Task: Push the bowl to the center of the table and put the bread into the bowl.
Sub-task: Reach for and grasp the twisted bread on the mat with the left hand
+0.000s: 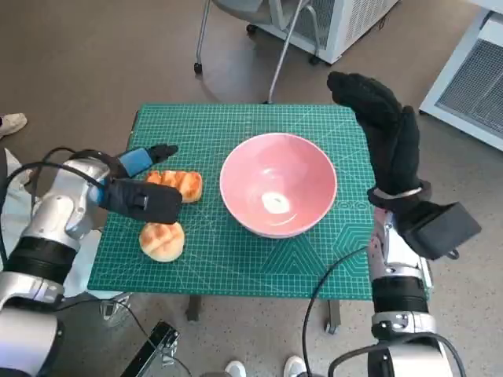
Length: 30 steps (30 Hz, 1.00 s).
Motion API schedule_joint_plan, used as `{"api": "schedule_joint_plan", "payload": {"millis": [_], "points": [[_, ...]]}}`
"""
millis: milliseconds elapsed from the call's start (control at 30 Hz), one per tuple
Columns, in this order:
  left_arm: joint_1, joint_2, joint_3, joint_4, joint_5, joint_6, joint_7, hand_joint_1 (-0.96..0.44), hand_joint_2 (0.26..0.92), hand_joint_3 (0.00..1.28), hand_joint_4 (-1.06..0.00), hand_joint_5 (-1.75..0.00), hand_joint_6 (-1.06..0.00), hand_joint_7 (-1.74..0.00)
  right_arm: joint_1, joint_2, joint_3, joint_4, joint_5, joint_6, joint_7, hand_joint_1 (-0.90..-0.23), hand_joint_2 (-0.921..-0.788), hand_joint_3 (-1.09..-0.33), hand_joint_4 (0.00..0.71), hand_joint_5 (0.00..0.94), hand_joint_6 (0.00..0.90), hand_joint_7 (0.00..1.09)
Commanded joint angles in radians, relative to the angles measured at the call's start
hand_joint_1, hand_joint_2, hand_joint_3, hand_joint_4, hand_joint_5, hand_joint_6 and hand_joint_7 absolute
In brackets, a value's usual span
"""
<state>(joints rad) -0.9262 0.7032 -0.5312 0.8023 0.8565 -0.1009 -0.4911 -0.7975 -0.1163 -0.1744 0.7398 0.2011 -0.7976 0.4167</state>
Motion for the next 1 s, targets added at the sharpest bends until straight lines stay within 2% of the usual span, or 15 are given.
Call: {"api": "schedule_joint_plan", "payload": {"millis": [33, 200, 400, 500, 733, 900, 933, 967, 1000], "points": [[-0.027, -0.03, -0.029, 0.076, 0.024, -0.014, 0.046, -0.05, 0.678, 0.27, -0.06, 0.0, -0.23, -0.01, 0.039, 0.004, 0.004, -0.005, 0.003, 0.005, -0.01, -0.552, -0.921, -0.787, 0.331, 0.013, -0.001, 0.83], [-0.038, -0.073, -0.063, 0.157, 0.045, -0.021, 0.112, -0.05, 0.685, 0.26, -0.09, -0.02, -0.25, -0.02, 0.048, 0.006, 0.005, -0.012, 0.002, 0.002, -0.016, -0.545, -0.921, -0.79, 0.33, 0.013, -0.001, 0.83], [-0.046, -0.128, -0.111, 0.266, 0.077, -0.048, 0.231, -0.02, 0.722, 0.25, -0.2, -0.03, -0.36, -0.05, 0.065, 0.014, 0.011, -0.026, -0.006, -0.006, -0.032, -0.534, -0.921, -0.795, 0.329, 0.012, -0.001, 0.83], [-0.044, -0.153, -0.135, 0.32, 0.091, -0.08, 0.308, 0.0, 0.757, 0.22, -0.3, -0.03, -0.45, -0.06, 0.074, 0.018, 0.015, -0.033, -0.008, -0.008, -0.039, -0.533, -0.921, -0.796, 0.329, 0.012, -0.001, 0.82], [-0.049, -0.188, -0.185, 0.415, 0.115, -0.14, 0.421, 0.04, 0.852, 0.12, -0.51, -0.04, -0.65, -0.08, 0.101, 0.024, 0.025, -0.057, -0.015, -0.008, -0.058, -0.554, -0.921, -0.793, 0.331, 0.013, -0.001, 0.82], [-0.062, -0.197, -0.226, 0.454, 0.142, -0.19, 0.49, 0.07, 0.904, 0.08, -0.67, -0.1, -0.77, -0.15, 0.117, 0.023, 0.025, -0.072, -0.008, -0.002, -0.064, -0.563, -0.921, -0.791, 0.328, 0.01, -0.001, 0.8], [-0.065, -0.199, -0.231, 0.459, 0.144, -0.196, 0.498, -0.08, 0.91, 0.12, -0.69, -0.19, -0.69, -0.59, 0.119, 0.023, 0.025, -0.074, -0.007, 0.0, -0.065, -0.568, -0.921, -0.79, 0.327, 0.01, -0.001, 0.8], [-0.069, -0.201, -0.237, 0.465, 0.147, -0.203, 0.507, -0.18, 0.914, 0.16, -0.64, -0.36, -0.62, -0.89, 0.122, 0.024, 0.025, -0.078, -0.004, 0.002, -0.065, -0.571, -0.921, -0.789, 0.327, 0.01, -0.001, 0.8], [-0.073, -0.202, -0.242, 0.469, 0.148, -0.208, 0.514, -0.14, 0.915, 0.17, -0.59, -0.57, -0.61, -0.96, 0.124, 0.024, 0.024, -0.08, -0.002, 0.004, -0.065, -0.573, -0.921, -0.788, 0.327, 0.01, -0.001, 0.8]]}}
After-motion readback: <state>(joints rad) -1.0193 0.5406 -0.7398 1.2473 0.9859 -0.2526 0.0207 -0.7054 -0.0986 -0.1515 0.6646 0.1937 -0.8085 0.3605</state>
